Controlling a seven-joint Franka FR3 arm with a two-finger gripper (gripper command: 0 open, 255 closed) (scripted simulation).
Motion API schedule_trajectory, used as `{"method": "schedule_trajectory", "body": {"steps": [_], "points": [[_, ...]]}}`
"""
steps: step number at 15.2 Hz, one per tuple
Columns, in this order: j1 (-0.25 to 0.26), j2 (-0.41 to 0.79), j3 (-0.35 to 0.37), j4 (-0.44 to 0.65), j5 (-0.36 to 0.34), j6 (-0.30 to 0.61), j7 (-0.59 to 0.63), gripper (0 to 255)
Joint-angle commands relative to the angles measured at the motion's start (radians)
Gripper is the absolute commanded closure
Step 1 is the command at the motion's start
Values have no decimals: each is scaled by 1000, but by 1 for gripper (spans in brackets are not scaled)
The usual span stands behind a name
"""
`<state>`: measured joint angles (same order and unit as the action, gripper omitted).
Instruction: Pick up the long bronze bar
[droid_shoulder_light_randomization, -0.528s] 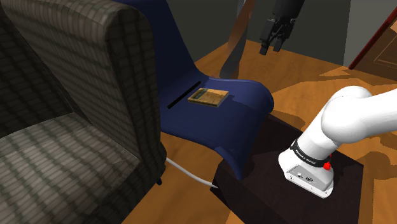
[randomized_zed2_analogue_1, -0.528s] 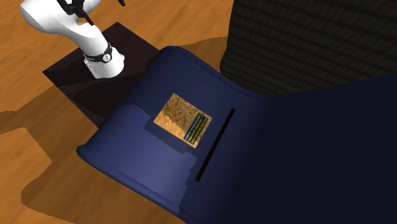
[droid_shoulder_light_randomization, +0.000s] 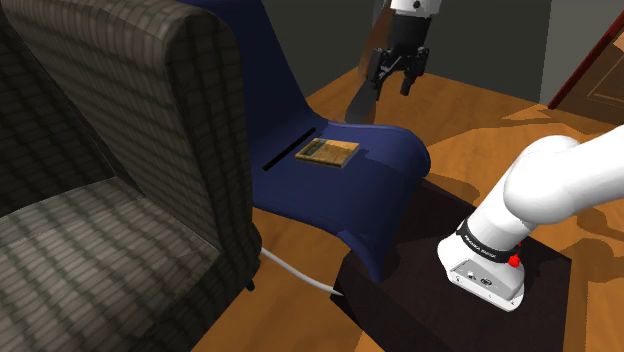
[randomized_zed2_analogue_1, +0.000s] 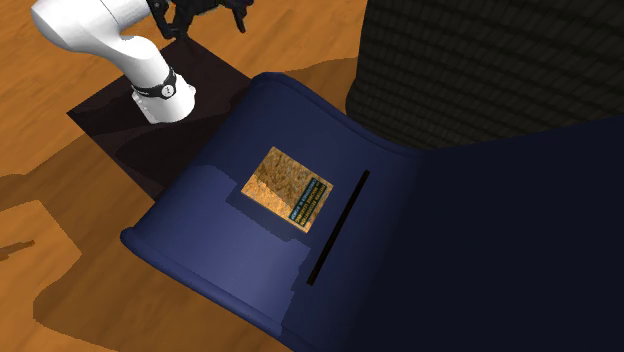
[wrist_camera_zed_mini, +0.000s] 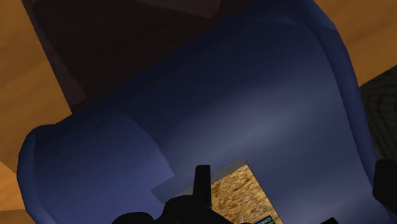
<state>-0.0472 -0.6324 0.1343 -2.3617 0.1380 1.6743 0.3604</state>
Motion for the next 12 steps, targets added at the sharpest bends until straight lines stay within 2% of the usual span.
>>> {"method": "schedule_trajectory", "body": {"steps": [1, 6, 12], "points": [[-12, 80, 41, 29, 11, 42, 84, 0], [-40, 279, 127, 113, 10, 127, 289, 0], [-63, 541, 191, 259, -41, 197, 537, 0]]}}
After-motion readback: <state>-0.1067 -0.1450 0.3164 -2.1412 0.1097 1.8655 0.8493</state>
